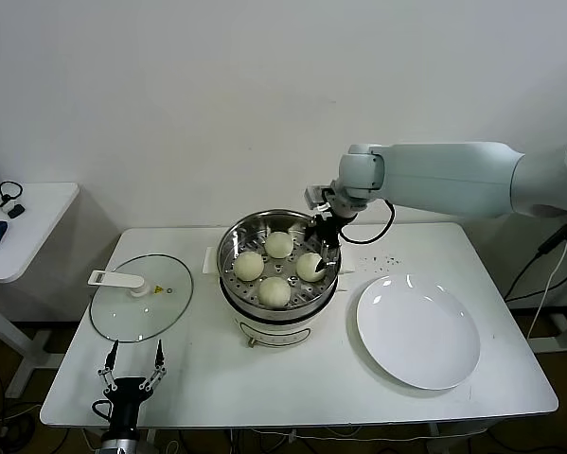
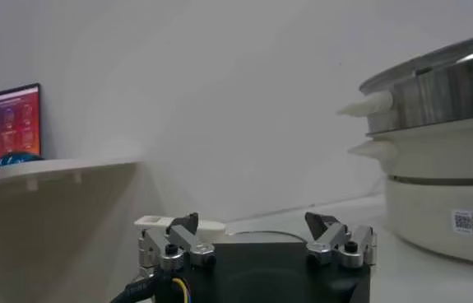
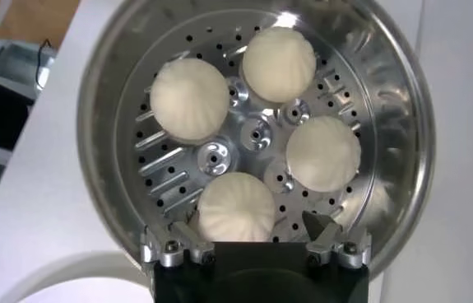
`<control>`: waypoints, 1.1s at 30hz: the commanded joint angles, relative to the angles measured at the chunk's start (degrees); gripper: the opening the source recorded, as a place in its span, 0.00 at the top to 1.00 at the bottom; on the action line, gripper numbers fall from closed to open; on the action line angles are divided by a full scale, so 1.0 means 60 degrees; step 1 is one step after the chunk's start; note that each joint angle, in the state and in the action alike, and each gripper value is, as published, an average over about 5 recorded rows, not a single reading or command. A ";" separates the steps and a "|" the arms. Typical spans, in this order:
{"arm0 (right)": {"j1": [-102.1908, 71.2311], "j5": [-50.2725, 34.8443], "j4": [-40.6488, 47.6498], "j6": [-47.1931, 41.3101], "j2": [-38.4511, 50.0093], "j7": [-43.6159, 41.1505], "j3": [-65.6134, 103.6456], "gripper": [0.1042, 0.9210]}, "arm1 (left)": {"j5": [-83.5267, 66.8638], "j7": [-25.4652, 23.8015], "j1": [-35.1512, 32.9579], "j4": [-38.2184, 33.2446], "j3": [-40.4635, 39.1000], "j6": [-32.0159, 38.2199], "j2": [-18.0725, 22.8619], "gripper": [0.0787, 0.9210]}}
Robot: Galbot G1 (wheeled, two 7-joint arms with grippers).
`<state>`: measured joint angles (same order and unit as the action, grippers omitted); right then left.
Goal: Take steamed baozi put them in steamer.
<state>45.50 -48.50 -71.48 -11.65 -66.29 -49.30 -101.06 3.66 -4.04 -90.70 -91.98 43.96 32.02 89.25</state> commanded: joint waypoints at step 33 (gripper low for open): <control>-1.5684 0.1878 -0.7986 0.0114 0.7453 1.0271 1.6831 0.12 | 0.0103 -0.0031 -0.0197 -0.0409 -0.0127 -0.0069 -0.0018 0.12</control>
<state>3.16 -46.51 -109.50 -16.15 -24.69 -4.08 -49.83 4.12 -4.19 -91.72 -94.01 43.29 31.47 89.02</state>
